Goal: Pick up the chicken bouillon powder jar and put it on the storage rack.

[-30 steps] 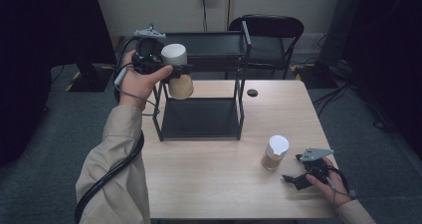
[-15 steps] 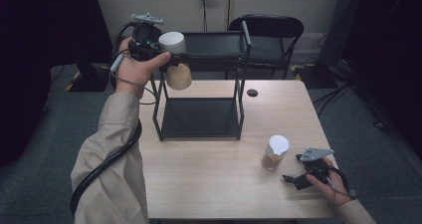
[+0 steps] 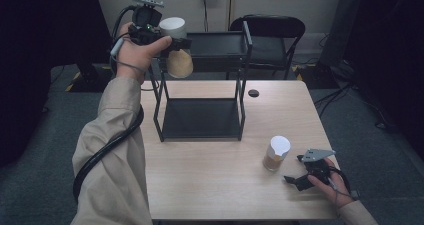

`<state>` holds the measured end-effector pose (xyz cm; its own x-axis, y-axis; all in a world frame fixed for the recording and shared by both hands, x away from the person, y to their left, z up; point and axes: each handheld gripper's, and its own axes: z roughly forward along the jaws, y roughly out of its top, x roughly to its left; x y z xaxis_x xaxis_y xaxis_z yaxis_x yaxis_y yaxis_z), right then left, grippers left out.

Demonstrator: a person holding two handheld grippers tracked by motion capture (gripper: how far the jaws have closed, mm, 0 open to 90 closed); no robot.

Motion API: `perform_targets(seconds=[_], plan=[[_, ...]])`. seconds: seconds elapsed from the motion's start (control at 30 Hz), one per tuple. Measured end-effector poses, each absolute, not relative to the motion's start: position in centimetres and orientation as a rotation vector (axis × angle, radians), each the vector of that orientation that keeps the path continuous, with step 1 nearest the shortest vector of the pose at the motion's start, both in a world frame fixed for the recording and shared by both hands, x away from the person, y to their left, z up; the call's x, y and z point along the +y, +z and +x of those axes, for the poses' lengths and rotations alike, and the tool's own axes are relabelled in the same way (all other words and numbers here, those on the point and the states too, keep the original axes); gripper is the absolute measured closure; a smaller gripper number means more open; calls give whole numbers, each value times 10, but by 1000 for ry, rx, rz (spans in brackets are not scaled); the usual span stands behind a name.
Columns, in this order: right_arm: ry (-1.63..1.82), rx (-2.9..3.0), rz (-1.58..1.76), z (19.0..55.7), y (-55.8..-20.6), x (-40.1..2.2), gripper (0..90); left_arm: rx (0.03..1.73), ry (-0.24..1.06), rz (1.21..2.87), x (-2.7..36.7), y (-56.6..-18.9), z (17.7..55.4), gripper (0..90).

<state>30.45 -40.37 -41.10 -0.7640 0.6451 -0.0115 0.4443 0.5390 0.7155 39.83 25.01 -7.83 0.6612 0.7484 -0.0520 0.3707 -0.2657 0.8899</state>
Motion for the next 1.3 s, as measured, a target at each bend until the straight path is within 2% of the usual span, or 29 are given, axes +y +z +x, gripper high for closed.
perform_targets(seconds=[0.77, 1.3], plan=[[1050, 2507, 906, 305, -411, -404, 0, 937, 515, 1832, 249, -65, 444, 348], [1047, 2508, 904, 305, -411, -404, 0, 968, 536, 1827, 238, -80, 474, 347]])
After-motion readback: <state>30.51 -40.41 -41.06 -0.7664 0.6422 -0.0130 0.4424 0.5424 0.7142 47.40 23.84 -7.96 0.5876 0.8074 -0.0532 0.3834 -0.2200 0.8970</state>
